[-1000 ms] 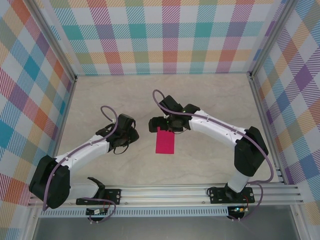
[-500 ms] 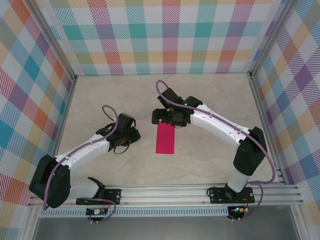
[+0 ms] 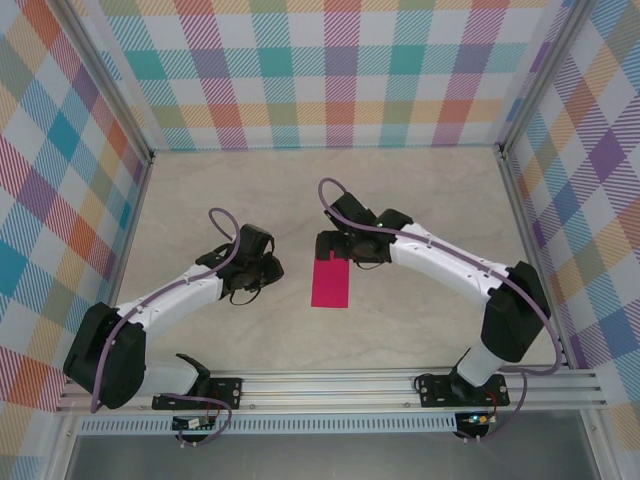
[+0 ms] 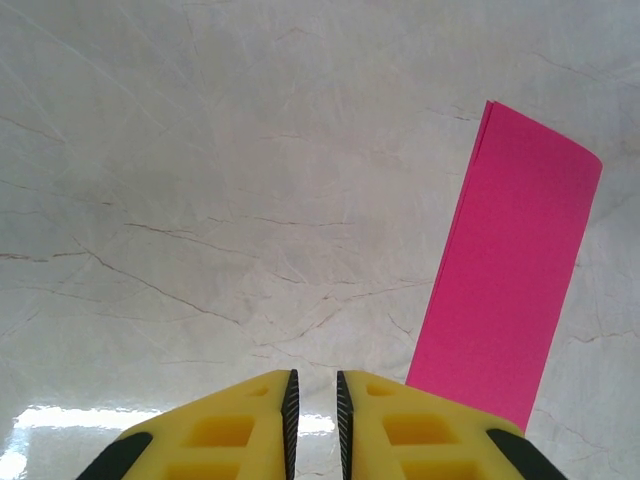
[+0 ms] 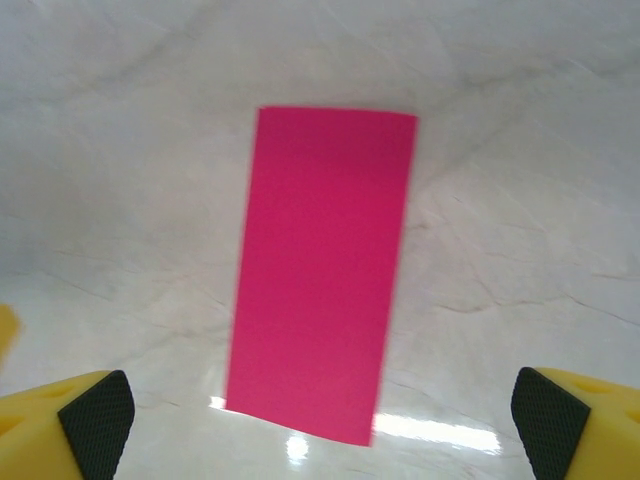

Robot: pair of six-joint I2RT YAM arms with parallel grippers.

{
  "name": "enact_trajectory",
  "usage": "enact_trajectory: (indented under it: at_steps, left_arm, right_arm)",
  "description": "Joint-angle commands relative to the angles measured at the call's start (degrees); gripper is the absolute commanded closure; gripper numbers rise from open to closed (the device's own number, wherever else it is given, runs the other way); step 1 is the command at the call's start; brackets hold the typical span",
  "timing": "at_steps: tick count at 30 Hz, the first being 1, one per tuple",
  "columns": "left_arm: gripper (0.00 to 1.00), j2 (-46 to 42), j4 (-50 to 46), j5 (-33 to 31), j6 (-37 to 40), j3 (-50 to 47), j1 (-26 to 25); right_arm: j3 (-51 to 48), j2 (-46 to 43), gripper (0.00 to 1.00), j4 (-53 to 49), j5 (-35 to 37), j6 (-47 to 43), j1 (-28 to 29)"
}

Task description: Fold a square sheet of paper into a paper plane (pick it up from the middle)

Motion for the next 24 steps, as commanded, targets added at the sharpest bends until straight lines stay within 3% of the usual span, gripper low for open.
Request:
enact_trajectory:
  at_steps: [1,5,7,12,17,21,24]
  left_arm:
    - [0.78,1.4,2.8,2.8,1.3,-0.6,0.6]
    - [0.73,4.9,5.9,6.2,1.8,0.6,0.6]
    - [0.68,6.4,8.1,8.0,1.8,0.7,0.6]
    - [0.61,8.8,11.8,11.0,1.3,1.2,0.6]
    - [0.54,11.5,13.4,13.0,1.0,2.1,0.6]
    - [0.54,13.2,15.1,13.6,0.0,2.5,0.6]
    - [0.56,14.1,14.6,13.4,0.2,3.3,0.6]
  right_arm:
    - [-4.2,-1.0,0.05,1.2,0.7,-1.2,-3.5]
    - [-16.5,-2.6,0.19,18.2,-21.1,-2.3,-11.1]
    - [-18.4,-1.3,0.34,22.0,-27.4,-1.7,-13.3]
    - [-16.7,3.2,0.54,22.1,-31.8,-1.5,-14.5]
    - [-13.8,7.3,0.65,18.9,-30.7,-1.4,-14.8]
    - [-14.5,8.6,0.74,22.5,-35.5,-0.3,-14.7]
    - [-13.9,9.5,0.85,21.3,-34.7,-0.2,-14.7]
